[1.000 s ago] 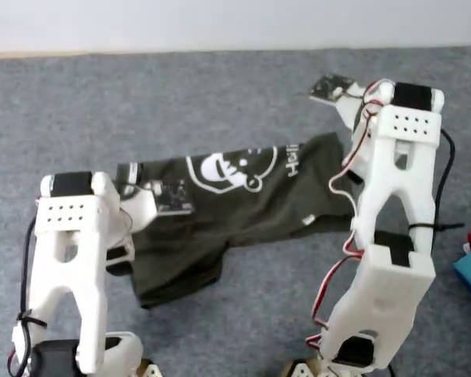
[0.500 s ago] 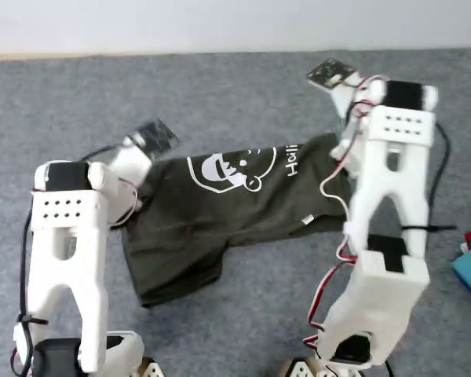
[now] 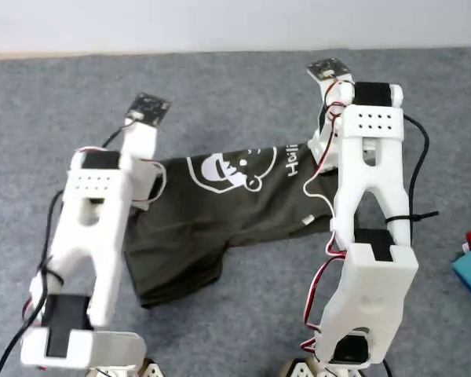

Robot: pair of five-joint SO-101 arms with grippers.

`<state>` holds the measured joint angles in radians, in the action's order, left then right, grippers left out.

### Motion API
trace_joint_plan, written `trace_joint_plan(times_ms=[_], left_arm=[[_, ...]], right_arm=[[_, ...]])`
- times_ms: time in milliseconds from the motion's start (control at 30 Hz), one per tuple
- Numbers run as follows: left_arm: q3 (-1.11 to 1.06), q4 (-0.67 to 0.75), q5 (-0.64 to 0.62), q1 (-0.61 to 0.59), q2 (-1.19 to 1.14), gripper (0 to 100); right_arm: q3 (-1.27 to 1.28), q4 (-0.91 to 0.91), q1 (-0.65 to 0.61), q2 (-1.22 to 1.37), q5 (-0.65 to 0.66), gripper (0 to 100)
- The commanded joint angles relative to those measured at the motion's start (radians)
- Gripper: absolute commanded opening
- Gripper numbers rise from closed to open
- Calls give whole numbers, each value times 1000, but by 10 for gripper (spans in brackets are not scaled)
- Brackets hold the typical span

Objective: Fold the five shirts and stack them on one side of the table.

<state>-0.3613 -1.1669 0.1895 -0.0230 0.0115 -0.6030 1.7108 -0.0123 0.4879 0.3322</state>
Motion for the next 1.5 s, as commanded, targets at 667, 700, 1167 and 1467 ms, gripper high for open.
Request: trace_joint_plan(times_ms=[667,700,1167,1467], left_arm=[[309,9,-8,3,-446,4],[309,9,-8,3,-446,4],[309,9,-6,5,-446,4],[309,9,-6,6,-446,4]], right_arm=[[-6,-25,-25,243,-17,10],[-6,-25,-25,259,-17,10],[-9,12,131,325,64,10],[-12,16,77,176,63,10]])
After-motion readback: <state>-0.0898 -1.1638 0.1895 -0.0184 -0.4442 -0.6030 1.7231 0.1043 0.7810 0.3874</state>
